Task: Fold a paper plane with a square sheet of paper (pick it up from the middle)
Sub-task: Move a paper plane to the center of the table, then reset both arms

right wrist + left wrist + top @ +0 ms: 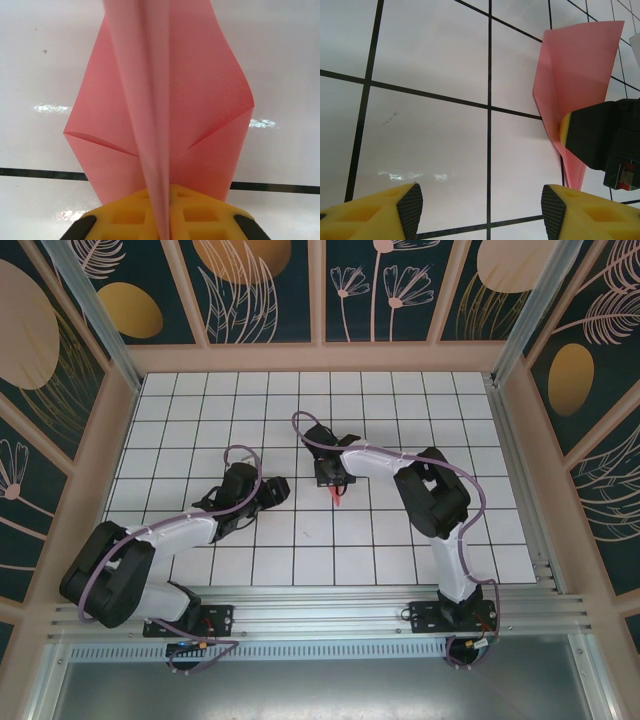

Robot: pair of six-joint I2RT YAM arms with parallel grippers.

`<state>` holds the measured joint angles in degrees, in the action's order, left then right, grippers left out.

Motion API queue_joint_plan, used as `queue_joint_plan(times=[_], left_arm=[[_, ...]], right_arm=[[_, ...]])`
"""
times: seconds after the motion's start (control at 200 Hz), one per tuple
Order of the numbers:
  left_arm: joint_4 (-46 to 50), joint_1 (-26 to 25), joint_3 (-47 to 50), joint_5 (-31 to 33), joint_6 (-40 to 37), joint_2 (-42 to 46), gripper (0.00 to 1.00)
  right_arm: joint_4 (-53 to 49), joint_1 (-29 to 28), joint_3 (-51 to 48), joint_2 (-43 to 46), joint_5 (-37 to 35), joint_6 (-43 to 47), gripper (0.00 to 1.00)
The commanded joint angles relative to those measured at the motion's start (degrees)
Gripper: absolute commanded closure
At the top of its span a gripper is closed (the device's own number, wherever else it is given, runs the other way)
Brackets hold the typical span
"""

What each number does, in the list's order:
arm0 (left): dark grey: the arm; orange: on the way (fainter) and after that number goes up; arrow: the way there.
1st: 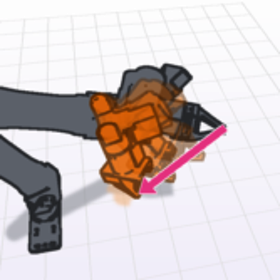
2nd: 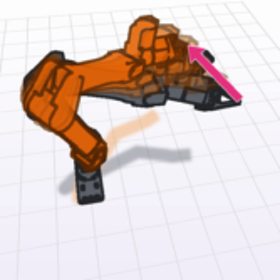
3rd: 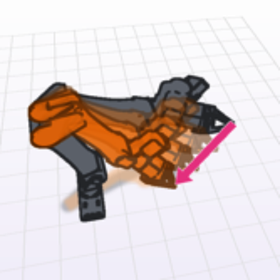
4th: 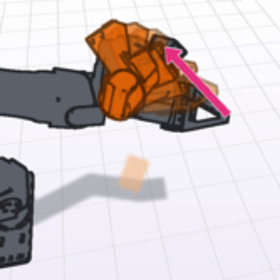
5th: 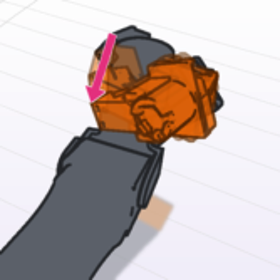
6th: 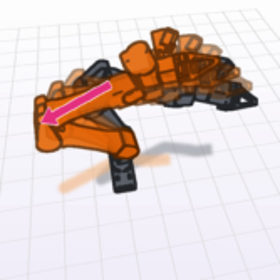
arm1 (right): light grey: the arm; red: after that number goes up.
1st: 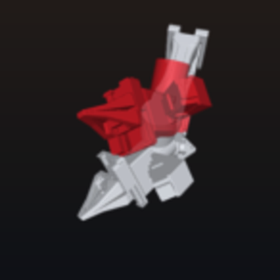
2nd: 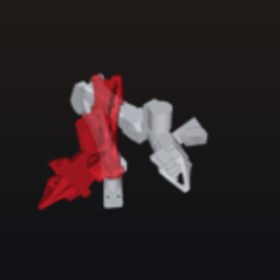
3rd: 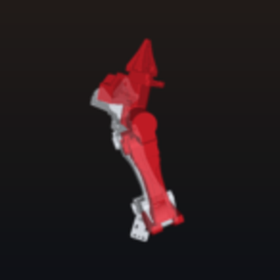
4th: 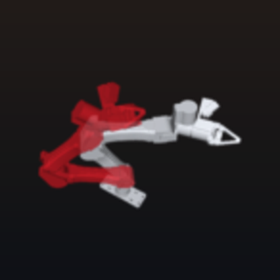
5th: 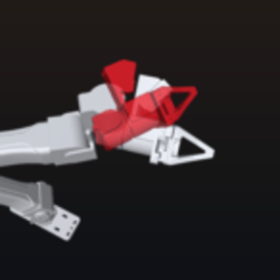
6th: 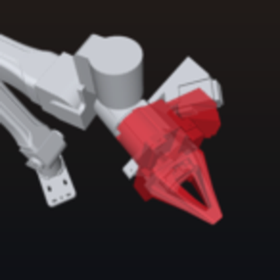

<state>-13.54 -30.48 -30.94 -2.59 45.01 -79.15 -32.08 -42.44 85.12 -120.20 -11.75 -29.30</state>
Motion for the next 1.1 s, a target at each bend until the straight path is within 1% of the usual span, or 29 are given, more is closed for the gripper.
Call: queue_joint_plan(times=[0.0,0.055,0.19,0.285,0.355,0.505,0.6,0.665,0.771,0.901,1.021,1.091], left_arm=[[-1.62,0.18,0.5,-0.33,-0.77,1.05,0.34],[-1.66,0.16,0.53,-0.52,-0.81,1.09,0.34],[-1.66,0.16,0.35,-0.64,-0.87,1.2,0.34],[-1.65,0.23,0.26,-0.49,-0.98,1.27,0.34],[-1.61,0.16,0.22,-0.5,-0.98,1.23,0.34],[-1.75,0.16,0.11,-0.4,-1.07,1.26,0.33],[-1.71,0.16,0.09,0.02,-1.2,1.46,0.33],[-1.75,0.16,0.09,0.41,-1.41,1.81,0.33],[-1.99,0.2,0.04,1.29,-1.88,2.38,0.33],[-2.05,0.16,-0.09,3.55,-2.79,3.8,0.33],[-1.52,0.16,0.14,8.89,-5.42,6.9,0.31],[-1.94,0.16,0.97,14.15,-8.19,9.88,0.29]], right_arm=[[-2.89,0.3,1.36,-1.32,0.29,-0.85,0.84],[-3.32,0.27,1.77,-0.04,0.08,-0.78,0.77],[-4.12,0.29,2.76,2.76,-0.33,-0.41,0.67],[-4.62,0.18,3.2,4.35,-0.42,-0.1,0.66],[-5.19,0.01,3.62,5.37,-0.53,0.12,0.62],[-5.81,-0.7,4.24,8.18,-1.95,0.42,0.57],[-6.01,-1.46,4.46,10.66,-4.91,0.46,0.57],[-5.38,-1.76,3.96,13.07,-5.68,0.97,0.55],[-4.79,-2.68,3.35,17.26,-10.04,1.66,0.54],[-2.98,-4.12,0.79,22.97,-18.62,2.31,0.54],[2.49,-4.41,-6.65,30.95,-27.06,2.36,0.52],[6.23,-4.05,-12.18,36.43,-32.07,2.28,0.47]])
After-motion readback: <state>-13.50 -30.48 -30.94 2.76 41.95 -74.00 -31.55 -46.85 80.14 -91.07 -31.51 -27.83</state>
